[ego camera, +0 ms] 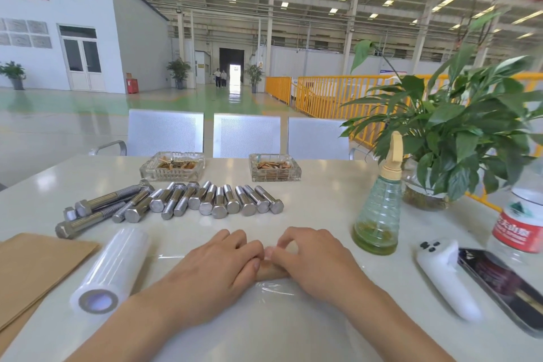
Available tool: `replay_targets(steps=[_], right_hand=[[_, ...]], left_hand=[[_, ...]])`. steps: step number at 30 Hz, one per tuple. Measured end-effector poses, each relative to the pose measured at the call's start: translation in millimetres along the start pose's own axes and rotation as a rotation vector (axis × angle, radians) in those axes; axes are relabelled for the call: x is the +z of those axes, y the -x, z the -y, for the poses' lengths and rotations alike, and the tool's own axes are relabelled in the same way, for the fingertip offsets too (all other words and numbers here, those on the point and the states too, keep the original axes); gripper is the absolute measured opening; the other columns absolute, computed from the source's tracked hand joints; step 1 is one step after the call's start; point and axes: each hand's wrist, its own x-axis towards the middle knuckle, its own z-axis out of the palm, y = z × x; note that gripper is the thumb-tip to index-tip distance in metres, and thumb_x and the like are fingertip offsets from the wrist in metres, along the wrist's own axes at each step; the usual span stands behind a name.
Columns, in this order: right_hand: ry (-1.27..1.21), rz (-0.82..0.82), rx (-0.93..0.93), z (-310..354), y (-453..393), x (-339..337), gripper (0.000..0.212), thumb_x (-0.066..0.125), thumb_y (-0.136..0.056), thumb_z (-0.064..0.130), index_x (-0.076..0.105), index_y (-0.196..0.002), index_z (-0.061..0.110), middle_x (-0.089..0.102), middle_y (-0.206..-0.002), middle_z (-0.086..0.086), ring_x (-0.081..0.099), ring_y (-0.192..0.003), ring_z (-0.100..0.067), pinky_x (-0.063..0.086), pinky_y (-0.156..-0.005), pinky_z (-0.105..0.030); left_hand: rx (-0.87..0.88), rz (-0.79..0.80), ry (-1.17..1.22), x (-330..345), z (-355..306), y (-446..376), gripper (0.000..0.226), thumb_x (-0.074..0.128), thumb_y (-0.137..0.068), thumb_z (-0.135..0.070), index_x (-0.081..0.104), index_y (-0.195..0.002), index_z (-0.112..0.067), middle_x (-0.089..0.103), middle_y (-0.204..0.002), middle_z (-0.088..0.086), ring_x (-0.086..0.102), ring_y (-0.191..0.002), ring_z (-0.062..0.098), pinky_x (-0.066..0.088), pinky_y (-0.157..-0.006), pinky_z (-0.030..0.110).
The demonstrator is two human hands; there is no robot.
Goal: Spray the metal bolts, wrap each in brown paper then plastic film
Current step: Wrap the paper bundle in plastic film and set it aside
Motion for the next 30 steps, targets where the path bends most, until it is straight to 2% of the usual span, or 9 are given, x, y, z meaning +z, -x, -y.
replay_targets(steps=[3, 5, 8, 11, 15, 20, 24, 26, 30], right_hand=[[-0.071, -0.064, 0.059, -10, -4, -27, 0.032, 0.050, -0.095, 0.058, 0.069, -0.092, 0.033, 0.072, -0.092, -0.001, 0.066, -0.088, -0.023, 0.056, -0.083, -0.037], [0.157, -0.065, 0.107, -20, -7, -47, 0.022, 0.050, -0.098, 0.041, 0.069, -0.104, 0.032, 0.070, -0.107, -0.001, 0.065, -0.101, -0.028, 0.055, -0.088, -0.037], [0.504, 0.080, 0.169, -30, -6, -61, 0.026, 0.051, -0.095, 0.028, 0.065, -0.116, 0.025, 0.063, -0.119, 0.000, 0.061, -0.109, -0.028, 0.049, -0.086, -0.033], [0.669, 0.173, 0.164, -32, -4, -61, 0.011, 0.054, -0.091, 0.026, 0.060, -0.099, 0.023, 0.055, -0.100, 0.003, 0.052, -0.093, -0.025, 0.037, -0.073, -0.030], [0.745, 0.215, 0.208, -26, -5, -63, 0.008, 0.058, -0.090, 0.024, 0.050, -0.093, 0.024, 0.045, -0.090, 0.004, 0.047, -0.092, -0.024, 0.034, -0.077, -0.030], [0.560, 0.195, 0.283, -23, -8, -75, 0.009, 0.056, -0.088, 0.030, 0.058, -0.092, 0.021, 0.056, -0.091, 0.005, 0.059, -0.091, -0.024, 0.045, -0.074, -0.029], [0.091, 0.218, 0.344, -28, -11, -81, 0.026, 0.058, -0.091, 0.028, 0.067, -0.096, 0.004, 0.077, -0.088, -0.010, 0.072, -0.075, -0.030, 0.060, -0.067, -0.037], [-0.074, 0.269, 0.390, -29, -10, -74, 0.021, 0.064, -0.092, 0.024, 0.061, -0.090, 0.003, 0.070, -0.076, -0.011, 0.062, -0.058, -0.028, 0.054, -0.055, -0.035], [-0.163, 0.153, 0.395, -38, -9, -66, 0.014, 0.069, -0.088, 0.010, 0.071, -0.087, -0.003, 0.063, -0.068, -0.012, 0.056, -0.058, -0.026, 0.044, -0.051, -0.025]], left_hand=[[0.024, -0.005, 0.027, 0, 2, 1, 0.027, 0.021, -0.104, -0.050, 0.044, -0.114, -0.042, 0.041, -0.103, -0.016, 0.039, -0.096, 0.006, 0.044, -0.085, 0.032], [0.032, -0.005, 0.039, 1, 2, 1, 0.022, 0.024, -0.106, -0.048, 0.044, -0.113, -0.042, 0.041, -0.102, -0.016, 0.039, -0.096, 0.006, 0.044, -0.086, 0.032], [0.021, 0.002, 0.053, 0, 3, 1, 0.021, 0.024, -0.106, -0.049, 0.044, -0.113, -0.043, 0.041, -0.101, -0.016, 0.040, -0.096, 0.006, 0.043, -0.085, 0.031], [0.015, 0.007, 0.067, -1, 1, 2, 0.020, 0.025, -0.106, -0.048, 0.043, -0.112, -0.042, 0.042, -0.100, -0.015, 0.040, -0.096, 0.005, 0.043, -0.085, 0.031], [0.006, -0.019, 0.082, -3, -1, 3, 0.016, 0.028, -0.105, -0.047, 0.042, -0.106, -0.040, 0.044, -0.097, -0.016, 0.039, -0.095, 0.003, 0.041, -0.084, 0.031], [-0.084, -0.062, 0.179, -5, -3, 4, 0.018, 0.036, -0.102, -0.052, 0.039, -0.094, -0.036, 0.048, -0.091, -0.018, 0.040, -0.094, 0.000, 0.039, -0.078, 0.025], [-0.101, -0.067, 0.175, -5, -5, 4, 0.017, 0.035, -0.103, -0.053, 0.041, -0.097, -0.038, 0.045, -0.099, -0.018, 0.038, -0.099, 0.001, 0.039, -0.082, 0.027], [-0.113, -0.057, 0.188, -5, -4, 4, 0.020, 0.035, -0.102, -0.054, 0.048, -0.099, -0.039, 0.042, -0.102, -0.019, 0.038, -0.102, 0.002, 0.042, -0.087, 0.028], [-0.140, -0.054, 0.240, -9, -3, 5, 0.025, 0.045, -0.098, -0.060, 0.062, -0.107, -0.043, 0.040, -0.104, -0.020, 0.038, -0.107, 0.001, 0.043, -0.090, 0.028]])
